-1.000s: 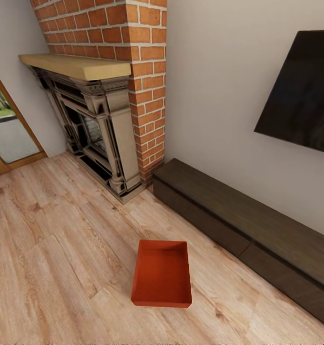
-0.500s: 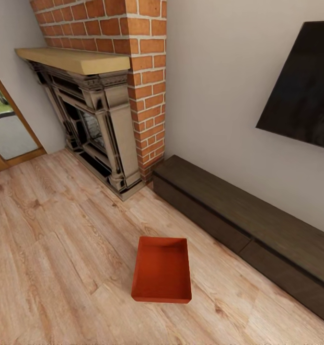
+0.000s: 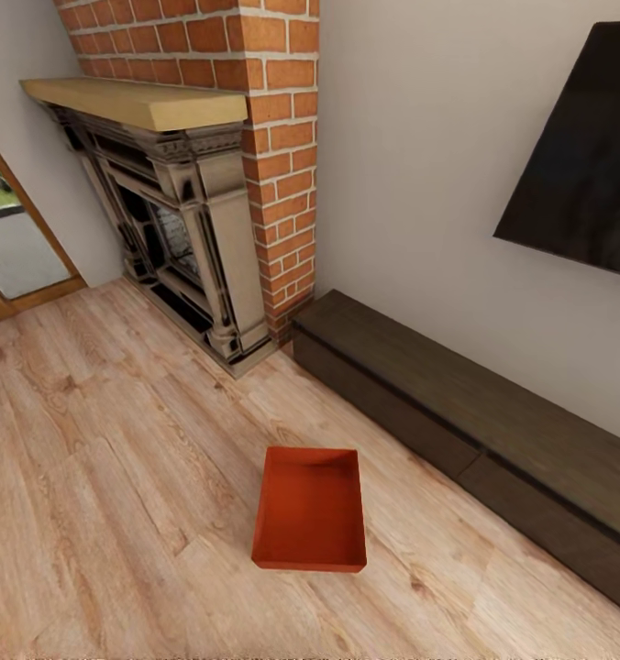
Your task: Move the two storage containers from the living room to the garage. In the garage, place one container on the floor and stack the other container on top of it (either order is fine).
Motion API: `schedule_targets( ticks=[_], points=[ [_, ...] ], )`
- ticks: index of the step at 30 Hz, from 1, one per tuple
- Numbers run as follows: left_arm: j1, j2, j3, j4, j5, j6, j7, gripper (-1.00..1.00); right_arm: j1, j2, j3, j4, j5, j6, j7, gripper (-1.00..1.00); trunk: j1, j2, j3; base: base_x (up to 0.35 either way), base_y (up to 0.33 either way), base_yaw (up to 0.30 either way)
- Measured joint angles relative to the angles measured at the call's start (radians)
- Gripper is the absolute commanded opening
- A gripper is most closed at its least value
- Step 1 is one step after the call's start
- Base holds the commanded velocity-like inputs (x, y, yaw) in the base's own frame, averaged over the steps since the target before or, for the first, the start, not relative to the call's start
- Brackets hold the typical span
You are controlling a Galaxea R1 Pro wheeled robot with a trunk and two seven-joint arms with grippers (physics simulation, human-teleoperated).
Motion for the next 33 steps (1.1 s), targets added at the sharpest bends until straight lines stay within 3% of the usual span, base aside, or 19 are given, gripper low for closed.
schedule_targets(
  ticks=[33],
  points=[
    [0.0, 0.001, -0.001, 0.0, 0.0, 0.0, 0.0, 1.0, 0.0, 0.0, 0.0, 0.0, 0.001, -0.004, 0.0, 1.0, 0.0, 0.0, -0.052, 0.0, 0.0, 0.0]
  ],
)
